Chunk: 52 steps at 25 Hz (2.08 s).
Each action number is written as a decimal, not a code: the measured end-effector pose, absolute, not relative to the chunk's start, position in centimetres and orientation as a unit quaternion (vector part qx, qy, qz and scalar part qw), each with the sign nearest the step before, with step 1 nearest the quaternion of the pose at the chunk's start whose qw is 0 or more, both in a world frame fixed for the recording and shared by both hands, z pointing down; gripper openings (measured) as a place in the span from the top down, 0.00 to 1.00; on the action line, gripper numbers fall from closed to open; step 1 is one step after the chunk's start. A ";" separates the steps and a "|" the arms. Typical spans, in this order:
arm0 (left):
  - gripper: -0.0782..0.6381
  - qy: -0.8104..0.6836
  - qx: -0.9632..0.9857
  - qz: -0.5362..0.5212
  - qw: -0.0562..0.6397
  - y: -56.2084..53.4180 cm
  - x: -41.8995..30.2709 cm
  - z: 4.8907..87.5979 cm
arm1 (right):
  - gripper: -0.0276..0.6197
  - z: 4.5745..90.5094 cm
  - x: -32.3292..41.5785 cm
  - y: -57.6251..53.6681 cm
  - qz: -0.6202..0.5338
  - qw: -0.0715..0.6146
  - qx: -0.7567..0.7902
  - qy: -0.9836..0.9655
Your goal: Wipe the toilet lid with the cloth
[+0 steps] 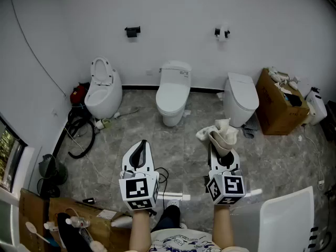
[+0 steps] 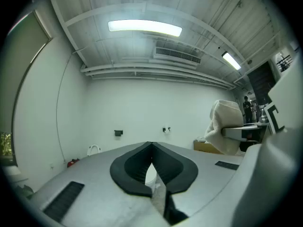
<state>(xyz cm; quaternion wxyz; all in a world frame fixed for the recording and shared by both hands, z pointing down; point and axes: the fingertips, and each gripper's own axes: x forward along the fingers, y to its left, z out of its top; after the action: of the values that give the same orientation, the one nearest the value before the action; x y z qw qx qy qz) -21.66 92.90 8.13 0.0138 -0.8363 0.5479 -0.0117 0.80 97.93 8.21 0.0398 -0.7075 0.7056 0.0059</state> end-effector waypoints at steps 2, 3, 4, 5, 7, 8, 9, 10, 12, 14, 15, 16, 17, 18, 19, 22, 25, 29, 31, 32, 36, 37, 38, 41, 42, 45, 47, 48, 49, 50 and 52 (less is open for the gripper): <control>0.89 0.547 -0.837 -0.013 0.013 92.9 -21.6 8.3 | 0.79 8.3 0.9 98.0 0.005 0.038 -0.709 0.704; 0.89 0.547 -0.837 -0.014 0.013 93.0 -21.5 8.3 | 0.79 8.3 1.0 98.0 0.005 0.037 -0.709 0.704; 0.89 0.547 -0.837 -0.014 0.013 93.0 -21.5 8.3 | 0.79 8.4 1.1 98.0 0.004 0.036 -0.710 0.704; 0.89 0.547 -0.837 -0.015 0.013 92.9 -21.4 8.3 | 0.79 8.4 1.1 98.0 0.004 0.036 -0.710 0.703; 0.89 0.547 -0.837 -0.016 0.014 92.7 -21.4 8.4 | 0.79 8.5 1.2 97.9 0.003 0.035 -0.710 0.703; 0.89 0.547 -0.837 -0.017 0.013 92.6 -21.4 8.4 | 0.79 8.6 1.3 97.9 0.002 0.034 -0.710 0.703; 0.89 0.547 -0.837 -0.017 0.013 92.5 -21.3 8.5 | 0.79 8.6 1.4 97.8 0.002 0.033 -0.710 0.703; 0.89 0.548 -0.836 -0.018 0.012 92.4 -21.2 8.5 | 0.79 8.7 1.5 97.7 0.001 0.032 -0.710 0.703; 0.89 0.548 -0.836 -0.019 0.011 92.2 -21.0 8.7 | 0.79 8.9 1.7 97.5 0.001 0.030 -0.711 0.702; 0.89 0.548 -0.836 -0.019 0.010 91.9 -20.9 8.9 | 0.79 9.1 1.9 97.2 0.003 0.029 -0.712 0.702; 0.89 0.548 -0.836 -0.020 0.010 91.7 -20.7 8.9 | 0.79 9.1 2.1 97.0 0.004 0.028 -0.712 0.701; 0.89 0.548 -0.836 -0.021 0.009 91.3 -20.5 9.0 | 0.78 9.1 2.3 96.7 0.005 0.028 -0.712 0.701; 0.89 0.548 -0.836 -0.022 0.009 90.9 -20.2 9.0 | 0.78 9.0 2.5 96.3 0.004 0.029 -0.712 0.701; 0.89 0.547 -0.837 -0.022 0.008 90.5 -20.1 9.0 | 0.78 9.1 2.7 95.8 0.003 0.030 -0.713 0.701; 0.89 0.546 -0.837 -0.023 0.008 90.0 -20.0 9.1 | 0.78 9.2 2.8 95.3 0.001 0.031 -0.713 0.701; 0.89 0.547 -0.837 -0.024 0.007 88.1 -19.8 9.4 | 0.78 9.7 3.0 93.4 -0.003 0.032 -0.713 0.701; 0.89 0.549 -0.835 -0.024 0.006 85.8 -19.6 9.4 | 0.78 9.7 3.4 91.1 -0.005 0.033 -0.712 0.702; 0.89 0.550 -0.835 -0.021 0.012 82.5 -19.5 9.2 | 0.78 9.9 3.6 87.9 -0.006 0.039 -0.709 0.704; 0.89 0.551 -0.834 -0.019 0.014 80.7 -19.6 8.9 | 0.78 9.9 3.5 86.1 -0.005 0.040 -0.709 0.704; 0.89 0.551 -0.834 -0.019 0.014 79.8 -19.7 8.9 | 0.78 9.8 3.4 85.1 -0.004 0.040 -0.709 0.704; 0.89 0.547 -0.837 -0.020 0.016 76.4 -20.0 9.2 | 0.78 10.1 3.2 81.8 -0.008 0.040 -0.713 0.700; 0.89 0.547 -0.837 -0.022 0.017 75.6 -20.1 9.2 | 0.78 10.2 3.2 81.2 -0.009 0.038 -0.715 0.698; 0.89 0.547 -0.837 -0.024 0.017 75.0 -20.3 9.2 | 0.78 10.3 3.2 80.6 -0.010 0.037 -0.717 0.696; 0.89 0.544 -0.839 -0.030 0.011 72.9 -20.5 10.0 | 0.78 10.8 3.1 78.8 -0.017 0.029 -0.719 0.694; 0.89 0.543 -0.839 -0.032 0.008 72.3 -20.5 10.3 | 0.78 11.0 3.2 78.2 -0.019 0.026 -0.719 0.694; 0.89 0.542 -0.839 -0.035 0.001 70.7 -20.6 10.9 | 0.78 11.3 3.3 76.5 -0.021 0.020 -0.721 0.692; 0.89 0.543 -0.839 -0.037 -0.004 69.6 -20.5 11.4 | 0.78 11.4 3.6 75.2 -0.022 0.016 -0.721 0.692; 0.89 0.545 -0.838 -0.038 -0.006 69.0 -20.4 11.5 | 0.78 11.5 3.7 74.5 -0.022 0.015 -0.721 0.693; 0.89 0.547 -0.836 -0.039 -0.008 68.5 -20.3 11.6 | 0.78 11.6 3.9 73.8 -0.022 0.015 -0.720 0.694; 0.89 0.550 -0.834 -0.040 -0.009 67.9 -20.2 11.7 | 0.78 11.6 4.1 73.1 -0.022 0.014 -0.718 0.696; 0.89 0.554 -0.832 -0.040 -0.010 66.7 -20.0 12.1 | 0.78 11.8 4.4 71.3 -0.020 0.015 -0.714 0.700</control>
<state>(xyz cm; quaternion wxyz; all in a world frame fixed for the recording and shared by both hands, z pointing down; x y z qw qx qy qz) -19.96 66.69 12.05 -0.0098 -0.8315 0.5540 -0.0399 4.36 71.34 11.81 0.0154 -0.7136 0.7001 -0.0204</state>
